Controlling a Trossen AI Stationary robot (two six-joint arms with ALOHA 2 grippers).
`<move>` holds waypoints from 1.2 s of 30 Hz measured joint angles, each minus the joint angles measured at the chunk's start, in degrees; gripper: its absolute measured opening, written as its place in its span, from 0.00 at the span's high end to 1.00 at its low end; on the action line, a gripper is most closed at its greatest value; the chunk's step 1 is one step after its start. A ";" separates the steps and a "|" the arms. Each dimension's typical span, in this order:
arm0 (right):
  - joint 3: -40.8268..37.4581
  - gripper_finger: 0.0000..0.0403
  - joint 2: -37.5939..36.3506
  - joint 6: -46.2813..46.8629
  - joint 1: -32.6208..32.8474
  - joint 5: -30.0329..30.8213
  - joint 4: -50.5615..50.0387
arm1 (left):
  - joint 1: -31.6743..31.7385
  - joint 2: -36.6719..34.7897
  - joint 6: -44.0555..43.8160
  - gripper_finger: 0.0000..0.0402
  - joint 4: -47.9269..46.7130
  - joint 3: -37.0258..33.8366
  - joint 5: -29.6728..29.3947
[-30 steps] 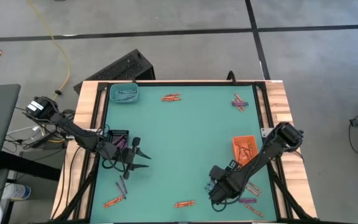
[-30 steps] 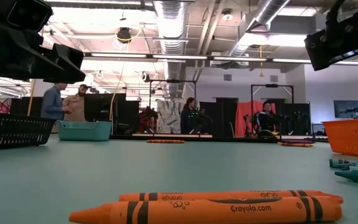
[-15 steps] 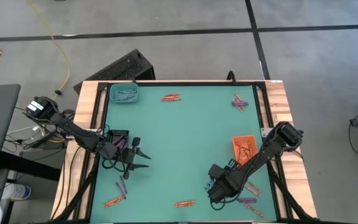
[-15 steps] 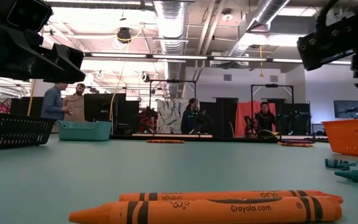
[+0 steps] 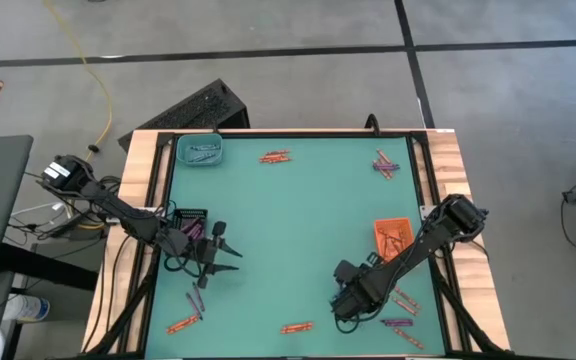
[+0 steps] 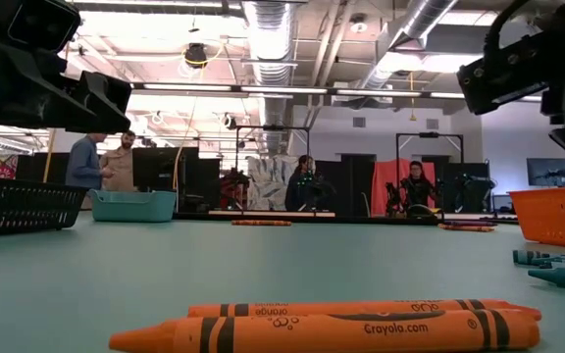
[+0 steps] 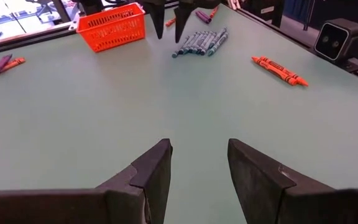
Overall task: Sort crayons
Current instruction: Put the green crayon into the green bin
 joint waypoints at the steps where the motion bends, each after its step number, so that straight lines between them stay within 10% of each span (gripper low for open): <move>1: 0.02 0.57 0.00 0.01 0.02 -0.02 0.34 | 0.00 -0.01 -0.01 0.63 0.00 0.00 -0.02; 36: -6.08 0.60 -0.27 0.56 0.11 -1.92 9.57 | 0.01 0.01 0.02 0.63 -0.93 0.00 -0.02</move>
